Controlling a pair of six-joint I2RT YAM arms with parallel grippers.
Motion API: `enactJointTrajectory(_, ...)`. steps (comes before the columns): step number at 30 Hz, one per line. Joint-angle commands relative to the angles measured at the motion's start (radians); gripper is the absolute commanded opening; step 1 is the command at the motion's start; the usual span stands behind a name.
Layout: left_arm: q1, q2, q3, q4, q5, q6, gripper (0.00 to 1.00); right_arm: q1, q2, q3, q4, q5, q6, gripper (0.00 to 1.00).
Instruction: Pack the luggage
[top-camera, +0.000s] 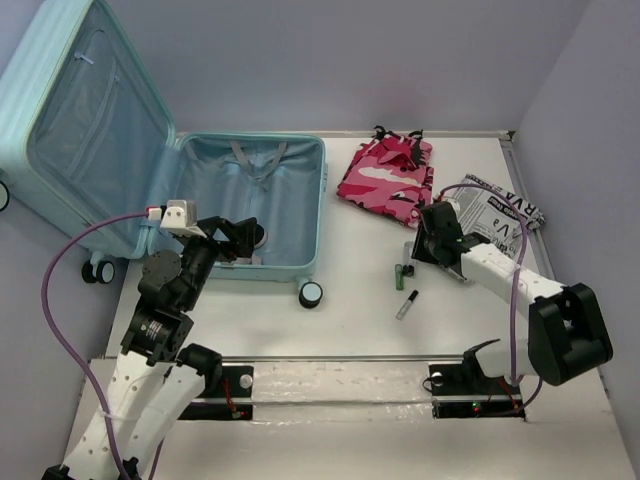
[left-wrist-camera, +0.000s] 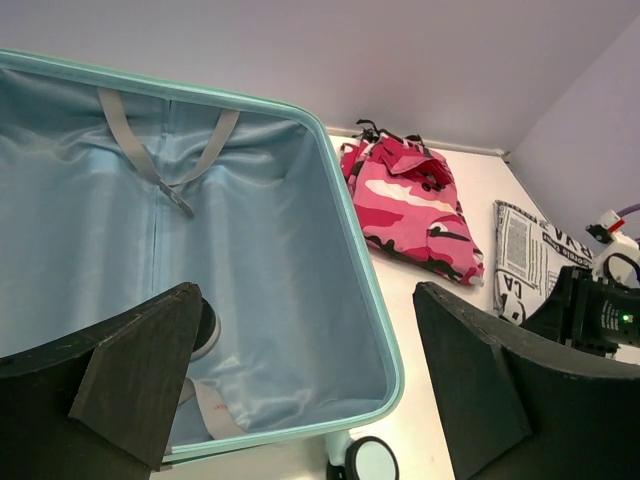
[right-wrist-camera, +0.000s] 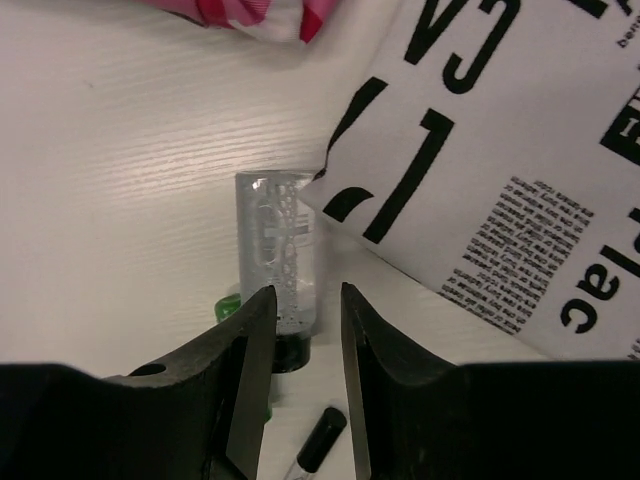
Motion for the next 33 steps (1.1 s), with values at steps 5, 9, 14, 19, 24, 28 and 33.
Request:
enactJointTrajectory(5, -0.008, -0.001, 0.019, 0.049, 0.020, 0.007, 0.99, 0.001, 0.057, 0.020, 0.137, -0.129, 0.002, 0.61)
enactJointTrajectory(9, -0.008, -0.002, 0.017, 0.049, 0.020, 0.009, 0.99, 0.001, 0.126, 0.023, 0.158, -0.123, 0.005, 0.61)
enactJointTrajectory(14, -0.008, -0.001, 0.017, 0.051, 0.020, 0.009, 0.99, 0.001, 0.185, 0.045, 0.165, -0.089, -0.001, 0.57)
enactJointTrajectory(19, -0.008, 0.001, 0.019, 0.049, 0.021, 0.009, 0.99, 0.001, 0.191, 0.054, 0.182, -0.085, -0.004, 0.47)
enactJointTrajectory(24, -0.008, 0.002, 0.019, 0.049, 0.024, 0.010, 0.99, 0.001, 0.122, 0.063, 0.183, -0.092, -0.027, 0.36)
enactJointTrajectory(28, -0.008, 0.002, 0.019, 0.049, 0.026, 0.009, 0.99, 0.045, 0.070, 0.108, 0.145, -0.102, -0.037, 0.34)
enactJointTrajectory(33, -0.006, 0.010, 0.019, 0.051, 0.028, 0.006, 0.99, 0.143, 0.045, 0.224, 0.143, -0.134, -0.054, 0.34)
